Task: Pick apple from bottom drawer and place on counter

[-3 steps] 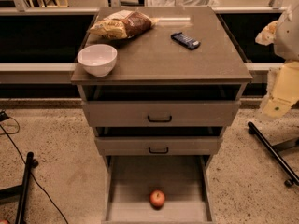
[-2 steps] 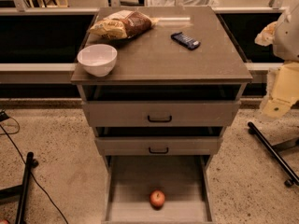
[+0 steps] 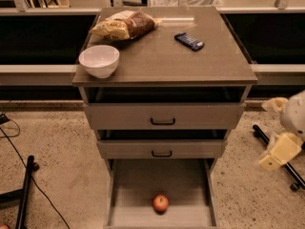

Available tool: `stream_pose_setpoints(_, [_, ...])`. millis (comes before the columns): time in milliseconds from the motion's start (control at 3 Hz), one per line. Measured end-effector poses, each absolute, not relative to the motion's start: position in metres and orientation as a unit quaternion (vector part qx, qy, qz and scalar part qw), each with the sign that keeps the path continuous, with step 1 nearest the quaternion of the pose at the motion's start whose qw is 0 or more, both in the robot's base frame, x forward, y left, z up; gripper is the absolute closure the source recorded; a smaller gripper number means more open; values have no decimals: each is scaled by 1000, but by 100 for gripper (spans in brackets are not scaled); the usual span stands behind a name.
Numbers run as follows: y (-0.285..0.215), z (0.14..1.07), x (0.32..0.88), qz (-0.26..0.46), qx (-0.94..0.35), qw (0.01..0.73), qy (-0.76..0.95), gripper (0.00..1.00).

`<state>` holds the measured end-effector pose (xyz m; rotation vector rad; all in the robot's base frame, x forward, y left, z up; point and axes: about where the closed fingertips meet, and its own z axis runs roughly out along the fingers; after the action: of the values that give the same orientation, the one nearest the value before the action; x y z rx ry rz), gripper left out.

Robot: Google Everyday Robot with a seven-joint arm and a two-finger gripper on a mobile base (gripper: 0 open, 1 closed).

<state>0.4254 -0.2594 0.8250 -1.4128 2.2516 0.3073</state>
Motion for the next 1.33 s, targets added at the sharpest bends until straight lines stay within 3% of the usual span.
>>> stream_pose_setpoints(667, [-259,806,425,165,-496,266,810,0])
stream_pose_setpoints(1333, [-269,649,407,330,-384,402,763,0])
